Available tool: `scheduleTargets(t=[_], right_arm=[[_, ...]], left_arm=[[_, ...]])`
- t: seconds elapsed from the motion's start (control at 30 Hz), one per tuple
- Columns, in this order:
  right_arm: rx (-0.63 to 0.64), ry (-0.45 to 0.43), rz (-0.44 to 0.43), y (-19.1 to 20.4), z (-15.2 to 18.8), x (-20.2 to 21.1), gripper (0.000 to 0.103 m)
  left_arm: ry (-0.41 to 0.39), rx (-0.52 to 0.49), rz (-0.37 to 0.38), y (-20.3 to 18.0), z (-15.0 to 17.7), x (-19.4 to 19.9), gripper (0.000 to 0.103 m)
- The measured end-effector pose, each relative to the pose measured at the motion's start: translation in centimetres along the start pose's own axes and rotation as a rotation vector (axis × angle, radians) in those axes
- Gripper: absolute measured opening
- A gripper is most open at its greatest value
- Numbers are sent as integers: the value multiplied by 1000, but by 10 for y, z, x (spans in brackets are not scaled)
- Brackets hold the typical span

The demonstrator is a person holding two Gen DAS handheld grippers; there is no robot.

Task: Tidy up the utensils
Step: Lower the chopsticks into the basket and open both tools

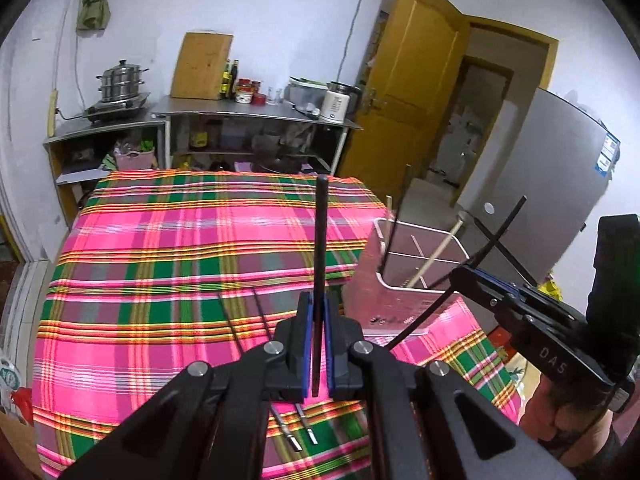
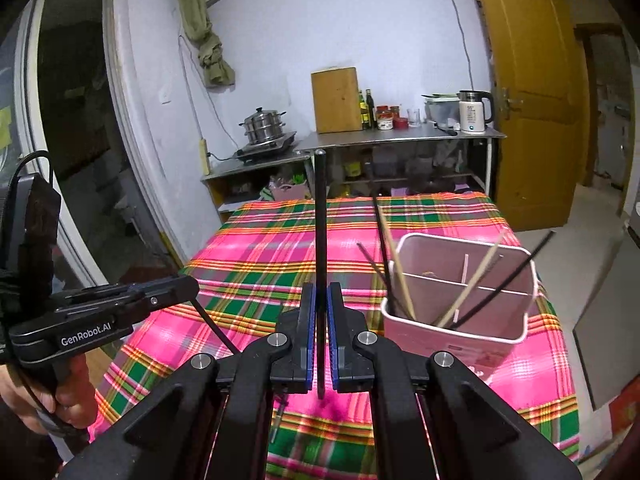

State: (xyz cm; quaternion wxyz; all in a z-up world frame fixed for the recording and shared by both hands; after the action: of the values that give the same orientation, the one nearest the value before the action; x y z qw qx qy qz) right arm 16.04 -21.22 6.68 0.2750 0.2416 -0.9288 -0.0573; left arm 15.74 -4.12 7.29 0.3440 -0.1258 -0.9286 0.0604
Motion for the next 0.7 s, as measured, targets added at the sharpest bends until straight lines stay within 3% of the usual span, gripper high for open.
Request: scheduleTargets(t=[0.37,0.7], right_arm=[[-59,-31,53,-39,-2,25,5],[-82,-128,101,-67,-41,54,5]], left_arm=[[25,-38,83,-47,-15,-15,6],[-39,-94,153,-92,-64,-13,6]])
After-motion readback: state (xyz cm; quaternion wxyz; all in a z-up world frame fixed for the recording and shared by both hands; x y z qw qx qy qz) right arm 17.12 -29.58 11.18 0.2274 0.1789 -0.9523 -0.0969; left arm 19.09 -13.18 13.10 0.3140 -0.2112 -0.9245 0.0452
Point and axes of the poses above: each gripper's, at about its wrist camera, not at the fingertips, and x roughly against the way its jaws point, y to its left, z to its underside, the point moved 7 cm from there along -x, roughly the way its jaws point, and after that the axes turned 6 degrees about -z, right-handed, at the moved point
